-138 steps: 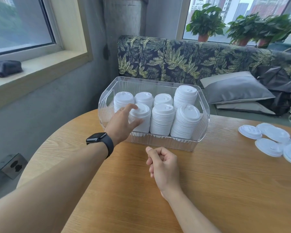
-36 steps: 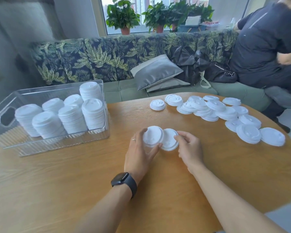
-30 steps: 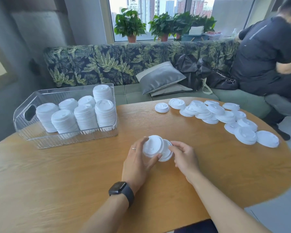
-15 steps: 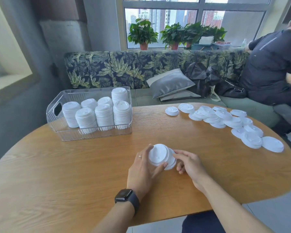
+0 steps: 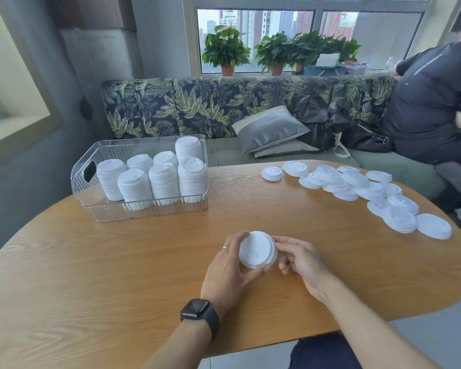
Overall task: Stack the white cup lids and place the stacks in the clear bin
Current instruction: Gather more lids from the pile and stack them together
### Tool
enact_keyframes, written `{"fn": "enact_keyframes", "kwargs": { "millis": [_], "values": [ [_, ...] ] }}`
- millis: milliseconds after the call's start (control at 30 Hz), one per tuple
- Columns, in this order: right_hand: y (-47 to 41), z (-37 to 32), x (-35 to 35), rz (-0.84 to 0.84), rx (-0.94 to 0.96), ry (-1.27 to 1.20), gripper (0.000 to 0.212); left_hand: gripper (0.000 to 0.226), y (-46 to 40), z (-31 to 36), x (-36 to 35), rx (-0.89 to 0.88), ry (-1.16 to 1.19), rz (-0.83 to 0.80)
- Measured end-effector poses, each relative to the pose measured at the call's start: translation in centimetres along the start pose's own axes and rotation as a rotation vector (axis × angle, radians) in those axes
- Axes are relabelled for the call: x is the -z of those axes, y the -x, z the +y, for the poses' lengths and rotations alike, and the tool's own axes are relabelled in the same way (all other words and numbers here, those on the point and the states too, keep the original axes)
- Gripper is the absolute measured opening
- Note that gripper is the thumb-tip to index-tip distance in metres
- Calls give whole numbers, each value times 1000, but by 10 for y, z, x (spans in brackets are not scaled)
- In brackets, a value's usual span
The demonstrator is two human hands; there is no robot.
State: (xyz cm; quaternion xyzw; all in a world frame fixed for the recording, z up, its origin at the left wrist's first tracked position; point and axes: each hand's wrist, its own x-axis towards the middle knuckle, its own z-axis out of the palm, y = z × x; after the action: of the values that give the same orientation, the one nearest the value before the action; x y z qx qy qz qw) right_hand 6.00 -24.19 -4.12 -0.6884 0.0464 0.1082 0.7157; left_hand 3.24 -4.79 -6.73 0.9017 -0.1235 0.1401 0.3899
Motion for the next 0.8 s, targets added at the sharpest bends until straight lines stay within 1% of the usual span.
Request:
{"fn": "enact_keyframes", "kwargs": {
  "millis": [133, 200, 300, 400, 433, 500, 533, 600, 700, 800],
  "values": [
    [0, 2, -4, 16, 16, 7, 22, 70, -1, -4, -2, -64, -48, 21],
    [2, 1, -7, 18, 36, 38, 22, 69, -1, -5, -3, -72, -55, 24],
    [4, 2, -8, 2, 73, 77, 27, 70, -2, -5, -2, -51, -32, -2],
    [3, 1, -6, 41, 64, 32, 28, 73, -4, -3, 1, 38, 71, -18],
    [2, 0, -5, 56, 56, 8, 26, 69, -4, -1, 3, 88, 145, 4],
    [1, -1, -5, 77, 39, -35, 22, 50, -6, 3, 8, 221, 317, 50],
    [2, -2, -5, 78, 35, -52, 22, 43, -7, 4, 11, 288, 388, 51],
    [2, -2, -5, 71, 30, -69, 23, 39, -10, 5, 18, 398, 473, 1],
    [3, -3, -4, 62, 23, -68, 25, 41, -14, 4, 27, 470, 579, -78],
    [4, -3, -3, 44, 28, -64, 26, 36, -15, 3, 30, 501, 648, -117]
  ]
}}
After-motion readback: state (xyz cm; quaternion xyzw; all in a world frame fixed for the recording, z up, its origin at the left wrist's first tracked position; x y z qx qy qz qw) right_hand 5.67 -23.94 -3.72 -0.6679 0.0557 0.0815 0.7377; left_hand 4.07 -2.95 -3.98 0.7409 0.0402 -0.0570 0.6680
